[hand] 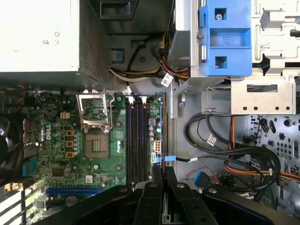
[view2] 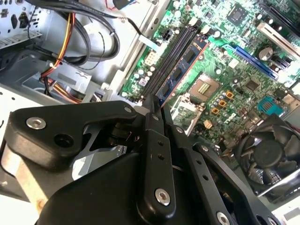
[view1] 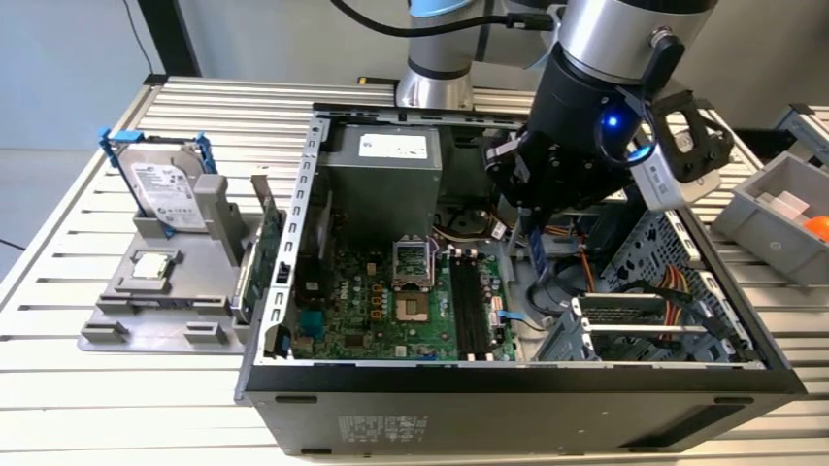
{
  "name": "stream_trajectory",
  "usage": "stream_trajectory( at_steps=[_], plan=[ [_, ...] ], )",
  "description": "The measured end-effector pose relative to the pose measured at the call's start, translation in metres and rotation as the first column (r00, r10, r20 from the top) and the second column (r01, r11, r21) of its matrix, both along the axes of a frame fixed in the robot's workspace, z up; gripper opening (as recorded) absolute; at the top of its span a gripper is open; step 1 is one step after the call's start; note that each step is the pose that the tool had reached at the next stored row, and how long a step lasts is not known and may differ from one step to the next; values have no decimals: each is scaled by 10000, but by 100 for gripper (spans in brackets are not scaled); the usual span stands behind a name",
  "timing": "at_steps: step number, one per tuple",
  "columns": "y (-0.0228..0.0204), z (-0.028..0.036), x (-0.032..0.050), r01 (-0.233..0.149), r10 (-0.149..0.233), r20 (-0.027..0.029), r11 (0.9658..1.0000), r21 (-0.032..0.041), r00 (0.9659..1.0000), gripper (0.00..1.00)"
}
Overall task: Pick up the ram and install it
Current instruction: 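Insert the ram into the slot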
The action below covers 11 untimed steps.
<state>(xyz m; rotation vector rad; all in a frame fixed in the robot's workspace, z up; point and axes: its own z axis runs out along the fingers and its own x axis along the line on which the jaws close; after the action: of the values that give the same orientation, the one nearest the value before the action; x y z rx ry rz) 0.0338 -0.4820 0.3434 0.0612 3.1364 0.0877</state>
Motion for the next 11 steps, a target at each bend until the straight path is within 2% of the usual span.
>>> stream_trajectory(
  at_steps=[4, 9, 11],
  plan=[
    [0, -27, -10, 0, 0, 38, 10000, -8, 10000, 0],
    [1, -93, -25, -1, 1, 43, 10000, -6, 10000, 0],
    [1, -97, -29, 0, 0, 42, 10000, -10, 10000, 0]
  ],
)
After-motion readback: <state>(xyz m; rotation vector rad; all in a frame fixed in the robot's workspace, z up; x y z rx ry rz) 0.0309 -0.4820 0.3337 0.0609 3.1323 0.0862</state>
